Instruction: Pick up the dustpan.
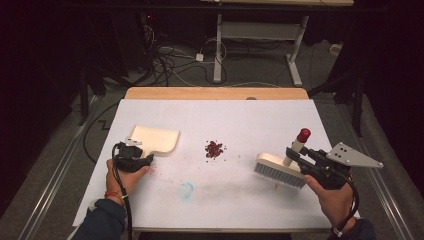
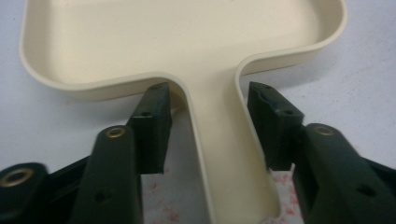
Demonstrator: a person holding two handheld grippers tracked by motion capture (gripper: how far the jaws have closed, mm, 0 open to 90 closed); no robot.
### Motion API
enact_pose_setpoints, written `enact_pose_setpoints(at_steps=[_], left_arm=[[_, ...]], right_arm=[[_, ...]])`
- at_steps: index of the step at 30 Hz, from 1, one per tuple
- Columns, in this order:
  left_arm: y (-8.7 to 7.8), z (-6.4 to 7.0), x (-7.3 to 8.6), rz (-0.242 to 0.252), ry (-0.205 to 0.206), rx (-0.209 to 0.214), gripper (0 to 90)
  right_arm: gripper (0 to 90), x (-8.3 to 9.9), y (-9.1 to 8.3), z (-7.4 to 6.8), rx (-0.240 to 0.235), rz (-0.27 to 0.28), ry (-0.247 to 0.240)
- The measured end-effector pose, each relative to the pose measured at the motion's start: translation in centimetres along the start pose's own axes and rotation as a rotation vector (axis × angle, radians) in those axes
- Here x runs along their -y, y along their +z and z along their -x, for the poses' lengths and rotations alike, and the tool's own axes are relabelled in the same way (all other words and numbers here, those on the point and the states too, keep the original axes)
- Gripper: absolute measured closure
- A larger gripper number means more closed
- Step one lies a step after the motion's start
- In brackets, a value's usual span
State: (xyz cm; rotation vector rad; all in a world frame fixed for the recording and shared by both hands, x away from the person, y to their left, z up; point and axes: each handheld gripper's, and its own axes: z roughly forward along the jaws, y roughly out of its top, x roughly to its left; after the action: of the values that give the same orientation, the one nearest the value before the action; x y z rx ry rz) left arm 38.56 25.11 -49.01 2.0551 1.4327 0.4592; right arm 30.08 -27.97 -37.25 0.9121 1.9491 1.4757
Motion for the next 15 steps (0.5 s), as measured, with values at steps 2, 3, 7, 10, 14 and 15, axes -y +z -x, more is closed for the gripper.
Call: enact_pose_setpoints(at_steps=[2, 3, 7, 10, 14, 15], left_arm=[[0.09, -0.08, -0.09, 0.005, 0.003, 0.001, 56.9], [0.11, -0.13, -0.15, 0.005, 0.007, 0.001, 62.7], [0.11, -0.14, -0.37, -0.006, 0.029, 0.001, 63.2], [0.04, -0.11, -0.49, -0.008, 0.038, -0.004, 63.4], [-0.3, -0.3, -0.51, -0.001, 0.055, -0.011, 63.5], [-0.3, -0.3, -0.51, -0.001, 0.055, -0.011, 63.6]], right_arm=[[69.5, 0.01, 0.01, -0.04, -0.001, 0.002, -0.003], [69.5, 0.05, 0.03, -0.06, 0.0, 0.003, 0.0], [69.6, 0.2, -0.06, 0.0, 0.004, 0.015, 0.006], [69.5, 0.18, -0.08, 0.01, -0.002, 0.019, 0.007], [69.6, -0.02, 0.19, 0.18, -0.006, 0.028, 0.003], [69.6, -0.02, 0.19, 0.18, -0.006, 0.028, 0.003]])
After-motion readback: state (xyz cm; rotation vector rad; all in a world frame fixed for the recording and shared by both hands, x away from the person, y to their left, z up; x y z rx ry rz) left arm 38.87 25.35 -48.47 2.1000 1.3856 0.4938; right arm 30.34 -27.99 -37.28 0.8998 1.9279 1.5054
